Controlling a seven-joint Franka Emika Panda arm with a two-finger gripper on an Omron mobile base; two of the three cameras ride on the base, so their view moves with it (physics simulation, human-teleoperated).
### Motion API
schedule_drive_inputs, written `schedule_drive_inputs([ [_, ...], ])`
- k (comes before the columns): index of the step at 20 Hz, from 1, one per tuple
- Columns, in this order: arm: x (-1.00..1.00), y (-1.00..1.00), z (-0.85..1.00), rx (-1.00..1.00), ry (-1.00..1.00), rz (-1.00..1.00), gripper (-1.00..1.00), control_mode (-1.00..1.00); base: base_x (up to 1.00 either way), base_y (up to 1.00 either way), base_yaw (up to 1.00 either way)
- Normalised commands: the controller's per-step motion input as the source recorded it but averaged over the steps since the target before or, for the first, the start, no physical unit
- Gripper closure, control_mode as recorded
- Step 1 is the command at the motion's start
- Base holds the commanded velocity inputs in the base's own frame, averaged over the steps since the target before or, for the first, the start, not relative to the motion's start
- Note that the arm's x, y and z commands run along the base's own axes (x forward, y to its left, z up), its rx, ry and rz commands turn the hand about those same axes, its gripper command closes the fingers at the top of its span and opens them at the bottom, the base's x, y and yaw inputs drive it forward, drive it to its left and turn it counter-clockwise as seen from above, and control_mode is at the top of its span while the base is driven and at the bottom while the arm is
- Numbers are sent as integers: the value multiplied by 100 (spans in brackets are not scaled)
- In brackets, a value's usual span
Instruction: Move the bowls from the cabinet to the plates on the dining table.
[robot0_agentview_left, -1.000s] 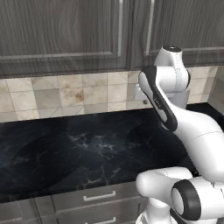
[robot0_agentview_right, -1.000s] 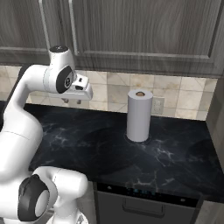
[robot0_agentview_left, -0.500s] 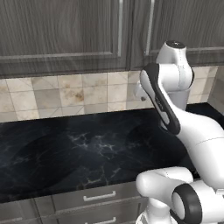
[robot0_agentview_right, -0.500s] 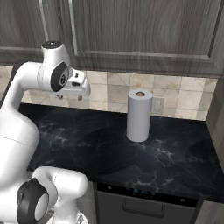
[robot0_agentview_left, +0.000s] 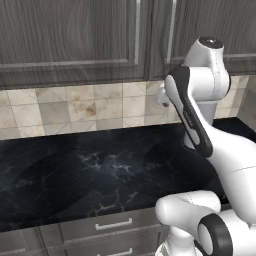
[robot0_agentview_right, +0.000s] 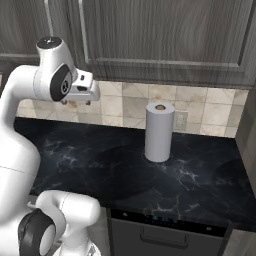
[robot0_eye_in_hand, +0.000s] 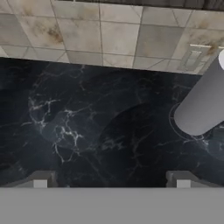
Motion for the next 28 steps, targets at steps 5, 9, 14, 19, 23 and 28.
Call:
schedule_drive_inputs([
  [5, -11, 0, 30, 0, -14, 5, -100, -100, 0, 0, 0],
  [9, -13, 0, 28, 0, -12, 6, -100, -100, 0, 0, 0],
  [14, -14, 4, 28, -2, -12, 7, -100, -100, 0, 0, 0],
  [19, -13, 3, 34, -3, -12, -1, -100, -100, 0, 0, 0],
  [23, -6, 2, 41, -3, -6, -13, -100, -100, 0, 0, 0],
  [28, 0, -2, 38, 0, 0, -10, -100, -100, 0, 0, 0],
])
